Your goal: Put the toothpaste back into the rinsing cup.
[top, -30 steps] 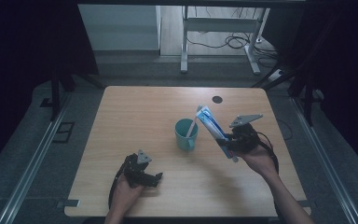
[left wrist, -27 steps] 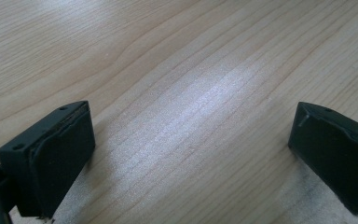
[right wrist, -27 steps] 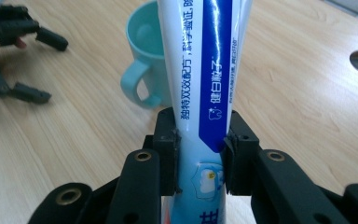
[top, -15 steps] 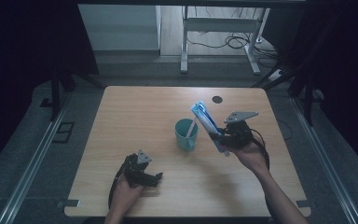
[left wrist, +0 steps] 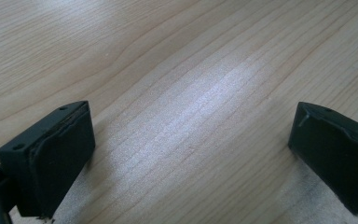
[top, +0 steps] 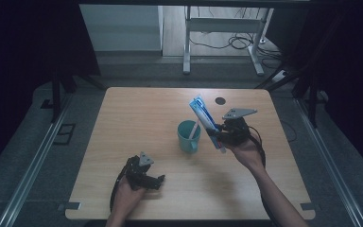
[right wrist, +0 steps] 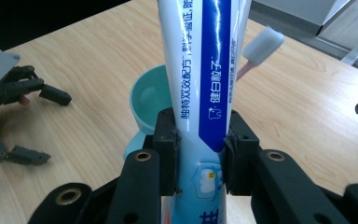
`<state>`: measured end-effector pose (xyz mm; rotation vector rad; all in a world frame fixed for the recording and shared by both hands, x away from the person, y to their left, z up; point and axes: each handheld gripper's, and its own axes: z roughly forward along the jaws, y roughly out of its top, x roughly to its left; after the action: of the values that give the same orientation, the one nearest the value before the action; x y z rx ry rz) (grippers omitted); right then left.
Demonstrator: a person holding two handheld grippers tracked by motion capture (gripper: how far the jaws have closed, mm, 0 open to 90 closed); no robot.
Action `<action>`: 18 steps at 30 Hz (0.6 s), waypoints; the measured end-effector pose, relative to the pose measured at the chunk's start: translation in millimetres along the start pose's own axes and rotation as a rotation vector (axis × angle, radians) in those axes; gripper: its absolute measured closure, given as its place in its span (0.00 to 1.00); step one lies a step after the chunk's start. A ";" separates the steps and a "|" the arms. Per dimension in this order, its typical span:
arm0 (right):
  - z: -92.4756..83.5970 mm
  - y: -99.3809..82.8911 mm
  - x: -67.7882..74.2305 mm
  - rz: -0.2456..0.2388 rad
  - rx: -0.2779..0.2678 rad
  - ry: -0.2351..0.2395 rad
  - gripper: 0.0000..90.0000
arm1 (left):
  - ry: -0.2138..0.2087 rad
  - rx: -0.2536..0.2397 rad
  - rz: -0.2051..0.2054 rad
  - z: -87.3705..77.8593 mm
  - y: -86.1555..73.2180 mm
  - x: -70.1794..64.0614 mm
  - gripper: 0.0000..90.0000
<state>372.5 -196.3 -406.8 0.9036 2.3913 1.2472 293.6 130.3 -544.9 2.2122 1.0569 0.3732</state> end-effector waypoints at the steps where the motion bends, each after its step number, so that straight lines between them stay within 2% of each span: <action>1: 0.9 1.1 0.4 0.002 -0.003 0.000 0.78 | 0.000 0.000 0.000 0.0 0.0 0.0 0.01; 18: 17.7 16.1 3.3 0.020 -0.065 0.005 0.78 | 0.000 0.000 0.000 0.0 0.0 0.0 0.01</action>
<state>385.5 -176.2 -403.9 0.9081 2.3364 1.3273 293.6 130.3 -545.0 2.2117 1.0570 0.3734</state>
